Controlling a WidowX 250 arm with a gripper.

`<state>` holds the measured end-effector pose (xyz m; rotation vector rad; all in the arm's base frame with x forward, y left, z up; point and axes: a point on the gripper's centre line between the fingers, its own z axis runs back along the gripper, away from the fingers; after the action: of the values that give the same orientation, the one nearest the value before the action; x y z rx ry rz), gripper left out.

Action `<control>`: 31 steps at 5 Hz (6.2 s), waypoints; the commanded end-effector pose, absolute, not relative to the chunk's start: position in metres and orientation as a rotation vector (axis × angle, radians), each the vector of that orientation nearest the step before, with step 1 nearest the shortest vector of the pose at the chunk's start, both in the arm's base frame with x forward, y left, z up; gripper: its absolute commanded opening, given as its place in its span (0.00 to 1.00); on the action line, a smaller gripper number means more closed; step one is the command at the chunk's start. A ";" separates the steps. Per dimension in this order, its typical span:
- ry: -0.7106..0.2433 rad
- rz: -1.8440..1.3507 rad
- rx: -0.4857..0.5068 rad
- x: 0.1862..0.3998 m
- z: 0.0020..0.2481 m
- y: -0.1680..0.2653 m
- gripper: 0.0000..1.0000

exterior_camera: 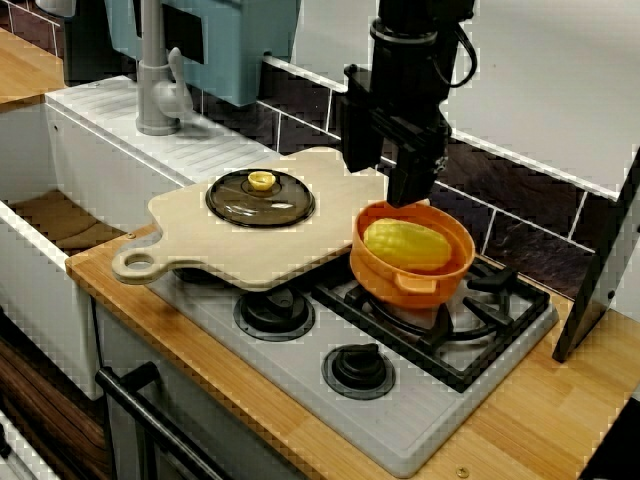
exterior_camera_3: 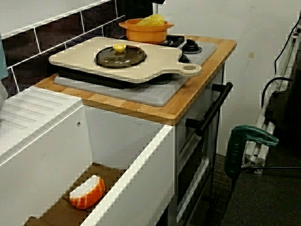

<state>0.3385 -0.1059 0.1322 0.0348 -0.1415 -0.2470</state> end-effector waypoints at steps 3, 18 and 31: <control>-0.165 -0.226 0.012 0.347 0.116 -0.125 1.00; -0.330 -0.100 0.032 0.414 0.148 -0.025 0.00; -0.193 -0.098 0.078 0.357 0.160 -0.009 1.00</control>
<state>0.3644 -0.0108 0.1288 0.0754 -0.1137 -0.1028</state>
